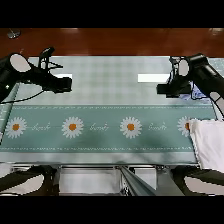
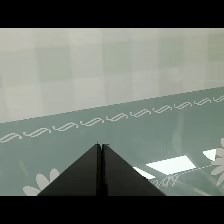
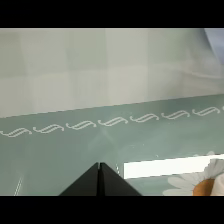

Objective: Fold the shirts.

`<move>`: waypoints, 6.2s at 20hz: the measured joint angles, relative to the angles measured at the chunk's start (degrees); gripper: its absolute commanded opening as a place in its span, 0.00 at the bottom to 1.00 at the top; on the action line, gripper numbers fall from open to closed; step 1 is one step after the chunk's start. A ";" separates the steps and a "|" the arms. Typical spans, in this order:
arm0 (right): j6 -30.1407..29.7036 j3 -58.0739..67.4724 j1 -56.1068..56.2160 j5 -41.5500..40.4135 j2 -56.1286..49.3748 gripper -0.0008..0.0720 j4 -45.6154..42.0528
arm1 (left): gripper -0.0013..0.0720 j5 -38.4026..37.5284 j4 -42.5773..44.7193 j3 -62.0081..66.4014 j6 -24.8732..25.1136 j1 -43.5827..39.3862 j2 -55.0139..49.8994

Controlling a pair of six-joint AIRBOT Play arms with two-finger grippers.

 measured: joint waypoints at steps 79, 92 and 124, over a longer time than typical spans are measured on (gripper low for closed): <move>-3.85 -0.63 28.37 -24.87 10.19 0.06 20.81 | 0.97 20.70 -8.35 -34.88 4.22 -2.34 39.30; -14.75 -2.67 -11.21 -6.69 14.73 0.87 29.09 | 0.97 3.02 -14.19 -34.99 7.65 -0.50 29.22; -19.69 -7.96 -14.05 -19.04 -12.72 0.04 46.45 | 0.05 11.10 -26.05 -33.94 18.14 -9.22 8.33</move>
